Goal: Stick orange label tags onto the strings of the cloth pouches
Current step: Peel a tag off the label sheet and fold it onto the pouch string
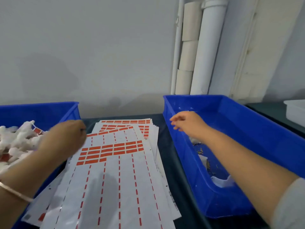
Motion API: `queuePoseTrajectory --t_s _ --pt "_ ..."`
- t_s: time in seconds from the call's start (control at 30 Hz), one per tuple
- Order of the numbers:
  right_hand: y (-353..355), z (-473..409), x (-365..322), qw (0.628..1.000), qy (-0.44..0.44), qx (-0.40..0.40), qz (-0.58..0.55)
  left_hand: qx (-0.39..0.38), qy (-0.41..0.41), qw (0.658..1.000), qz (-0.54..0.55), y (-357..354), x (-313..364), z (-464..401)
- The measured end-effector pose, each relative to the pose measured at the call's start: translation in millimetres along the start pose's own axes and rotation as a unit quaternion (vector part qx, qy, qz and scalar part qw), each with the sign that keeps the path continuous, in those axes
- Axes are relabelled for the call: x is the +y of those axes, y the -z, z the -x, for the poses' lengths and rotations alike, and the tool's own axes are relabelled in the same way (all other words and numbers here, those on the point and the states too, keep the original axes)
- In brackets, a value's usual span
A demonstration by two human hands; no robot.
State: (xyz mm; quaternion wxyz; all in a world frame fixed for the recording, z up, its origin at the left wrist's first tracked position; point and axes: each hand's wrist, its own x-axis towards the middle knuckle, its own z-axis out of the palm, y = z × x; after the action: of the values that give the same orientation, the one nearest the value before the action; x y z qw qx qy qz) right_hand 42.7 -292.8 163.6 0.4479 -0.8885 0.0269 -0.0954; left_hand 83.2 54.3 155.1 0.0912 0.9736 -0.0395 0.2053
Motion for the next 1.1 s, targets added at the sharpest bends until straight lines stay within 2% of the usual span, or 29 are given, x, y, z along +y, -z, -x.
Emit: queuePoseTrajectory --t_s 0.07,0.13,0.2,0.27,0.33,0.47,0.53,0.6,0.67,0.8,0.93,1.1 --pt "27 1 19 0.999 -0.038 0.018 0.035 -0.043 -0.041 0.998 0.012 -23 25 10" --pt "48 3 41 0.992 -0.088 -0.004 0.092 -0.125 -0.052 0.989 0.050 -46 48 34" --pt "63 7 62 0.974 -0.134 -0.073 0.165 -0.203 -0.064 0.974 0.081 -72 58 54" --pt "75 14 77 0.937 -0.161 -0.169 0.261 -0.264 -0.057 0.959 0.081 -95 62 71" --pt "82 23 85 0.893 -0.180 -0.254 0.325 -0.272 -0.059 0.959 0.060 -115 65 89" --pt "83 48 86 0.819 -0.250 -0.375 0.354 -0.245 -0.059 0.967 0.035 -131 62 100" --pt "79 60 84 0.781 -0.272 -0.415 0.381 -0.247 -0.056 0.967 0.031 -134 59 100" --pt "73 70 83 0.755 -0.256 -0.428 0.425 -0.243 -0.060 0.968 0.031 -136 59 100" --pt "67 76 80 0.758 -0.228 -0.423 0.441 -0.244 -0.062 0.967 0.026 -137 59 100" --pt "68 84 73 0.820 -0.217 -0.410 0.335 -0.238 -0.062 0.969 0.029 -138 58 99" --pt "80 85 73 0.828 -0.139 -0.426 0.336 -0.230 -0.058 0.971 0.032 -138 59 101" --pt "89 81 81 0.901 -0.103 -0.359 0.219 -0.222 -0.062 0.973 0.024 -137 60 101"
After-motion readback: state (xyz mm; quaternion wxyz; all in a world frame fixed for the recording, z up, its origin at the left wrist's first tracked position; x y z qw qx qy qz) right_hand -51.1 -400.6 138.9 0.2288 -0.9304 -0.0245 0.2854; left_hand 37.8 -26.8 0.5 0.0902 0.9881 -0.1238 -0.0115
